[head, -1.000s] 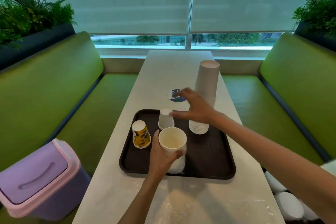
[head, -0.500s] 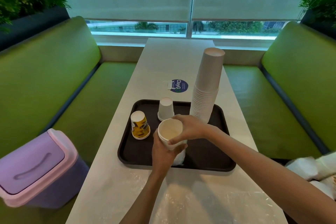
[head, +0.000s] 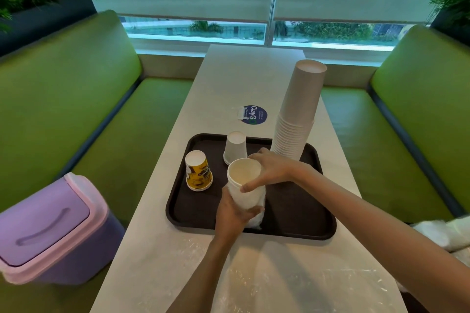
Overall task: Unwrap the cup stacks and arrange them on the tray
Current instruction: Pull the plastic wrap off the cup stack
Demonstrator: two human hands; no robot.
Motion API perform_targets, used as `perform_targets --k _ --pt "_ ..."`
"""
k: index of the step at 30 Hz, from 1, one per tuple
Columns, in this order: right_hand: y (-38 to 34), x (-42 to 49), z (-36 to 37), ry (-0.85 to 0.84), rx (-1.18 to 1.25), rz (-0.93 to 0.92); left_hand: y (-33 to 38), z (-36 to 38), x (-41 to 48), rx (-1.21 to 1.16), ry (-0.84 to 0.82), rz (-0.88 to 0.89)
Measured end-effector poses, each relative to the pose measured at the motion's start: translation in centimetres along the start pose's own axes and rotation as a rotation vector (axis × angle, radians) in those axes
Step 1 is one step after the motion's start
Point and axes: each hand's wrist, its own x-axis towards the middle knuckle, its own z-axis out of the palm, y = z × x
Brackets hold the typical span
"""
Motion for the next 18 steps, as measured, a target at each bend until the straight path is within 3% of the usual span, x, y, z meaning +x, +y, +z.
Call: perform_targets --k 3,8,13,18 --pt "-0.5 0.2 0.0 0.017 -0.047 0.003 -0.1 -0.4 -0.3 -0.023 -0.030 0.000" --pt "-0.8 -0.1 -0.3 0.018 0.074 0.002 1.9 -1.0 -0.5 -0.066 0.090 0.099" --pt "-1.2 -0.4 -1.1 0.018 0.189 0.010 3.6 -2.1 -0.2 -0.034 0.095 0.165" --pt "-2.2 -1.4 -2.6 0.070 0.149 0.014 5.4 -3.1 -0.5 -0.005 0.101 0.265"
